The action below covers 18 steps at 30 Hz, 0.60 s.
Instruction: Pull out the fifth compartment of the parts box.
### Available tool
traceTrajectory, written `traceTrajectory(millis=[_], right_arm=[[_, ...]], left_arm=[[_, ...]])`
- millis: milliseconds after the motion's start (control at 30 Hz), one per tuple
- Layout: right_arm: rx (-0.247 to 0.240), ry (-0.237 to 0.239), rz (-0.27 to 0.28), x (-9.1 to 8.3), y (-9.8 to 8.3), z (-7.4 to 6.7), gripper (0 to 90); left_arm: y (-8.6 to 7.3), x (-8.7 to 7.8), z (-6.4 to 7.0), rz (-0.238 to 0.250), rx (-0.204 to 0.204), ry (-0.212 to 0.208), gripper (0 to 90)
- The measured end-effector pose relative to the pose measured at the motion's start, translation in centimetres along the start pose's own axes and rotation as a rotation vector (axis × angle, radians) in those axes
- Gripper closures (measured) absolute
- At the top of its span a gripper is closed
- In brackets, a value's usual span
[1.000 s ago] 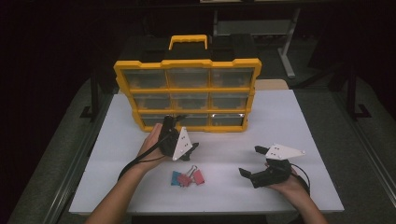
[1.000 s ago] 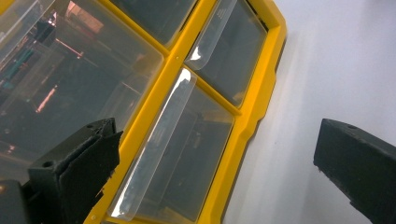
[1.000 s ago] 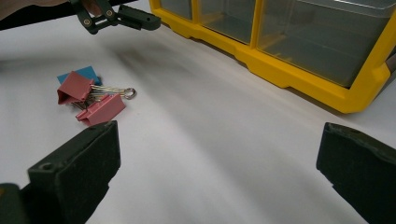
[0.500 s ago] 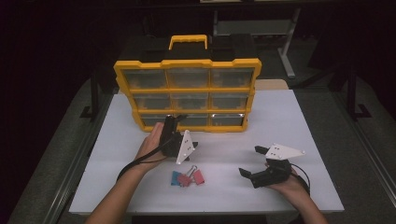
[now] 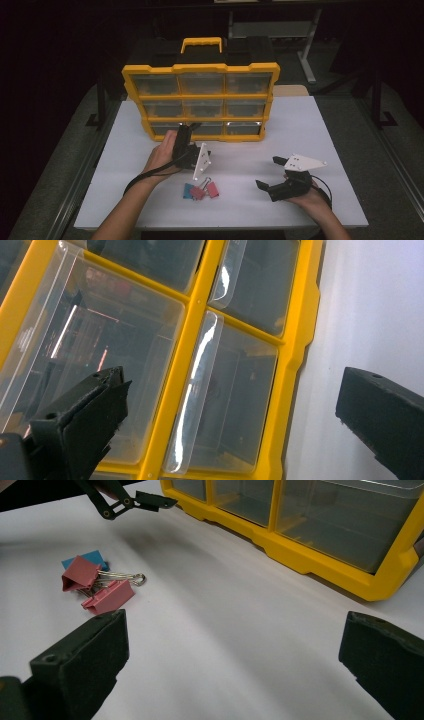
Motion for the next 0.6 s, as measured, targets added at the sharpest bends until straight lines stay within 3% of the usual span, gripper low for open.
traceTrajectory(millis=[600], right_arm=[[-0.001,0.002,-0.003,0.04,-0.03,-0.06,0.0]], left_arm=[[0.18,0.08,0.03,-0.033,0.105,0.043,0.0]])
Point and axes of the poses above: each handheld gripper's, and its own axes: x roughly forward along the jaws, y roughly out of its top, z roughly to its right, the point moved 7 cm from there along x, roughly forward along the jaws, and after that the axes turned 13 degrees about -y, right-handed, at the moved point
